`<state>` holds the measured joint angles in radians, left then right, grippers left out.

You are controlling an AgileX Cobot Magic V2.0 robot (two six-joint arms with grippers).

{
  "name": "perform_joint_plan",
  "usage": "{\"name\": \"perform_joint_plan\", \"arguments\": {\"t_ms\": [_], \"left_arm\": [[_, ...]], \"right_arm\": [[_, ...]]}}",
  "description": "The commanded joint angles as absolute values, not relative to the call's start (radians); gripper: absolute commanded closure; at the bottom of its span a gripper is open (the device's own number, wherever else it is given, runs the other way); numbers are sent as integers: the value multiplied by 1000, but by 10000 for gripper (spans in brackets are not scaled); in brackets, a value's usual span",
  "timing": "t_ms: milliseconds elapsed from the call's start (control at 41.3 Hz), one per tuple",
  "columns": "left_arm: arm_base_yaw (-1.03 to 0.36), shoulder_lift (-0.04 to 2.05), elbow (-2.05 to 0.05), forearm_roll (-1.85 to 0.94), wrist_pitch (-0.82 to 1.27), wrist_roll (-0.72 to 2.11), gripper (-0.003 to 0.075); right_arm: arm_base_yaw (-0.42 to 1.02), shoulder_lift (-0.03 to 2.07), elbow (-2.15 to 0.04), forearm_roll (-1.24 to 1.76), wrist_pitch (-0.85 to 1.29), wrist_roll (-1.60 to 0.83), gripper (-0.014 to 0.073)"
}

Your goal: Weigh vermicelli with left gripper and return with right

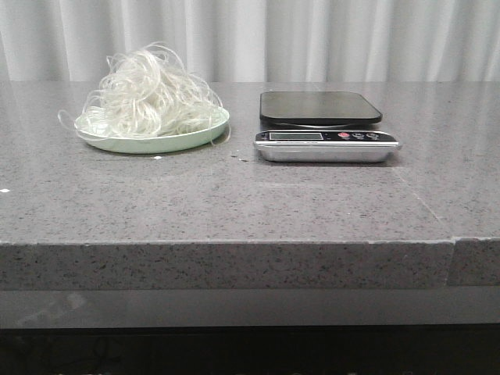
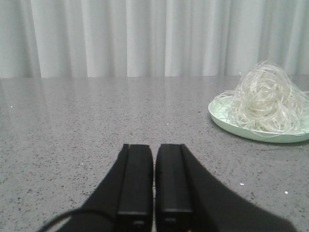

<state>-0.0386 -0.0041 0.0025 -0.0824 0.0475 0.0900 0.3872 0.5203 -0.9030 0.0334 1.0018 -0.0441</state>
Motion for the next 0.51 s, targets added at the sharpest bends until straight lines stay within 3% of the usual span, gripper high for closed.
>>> {"name": "perform_joint_plan", "arguments": {"t_ms": [0, 315, 485], "left_arm": [[-40, -25, 9, -85, -37, 79, 578], [-40, -25, 9, -85, -37, 79, 578], [-40, -24, 9, -85, -37, 79, 578]], "right_arm": [[382, 528, -925, 21, 940, -53, 435], [379, 518, -914, 0, 917, -54, 435], [251, 429, -786, 0, 718, -54, 435]]}}
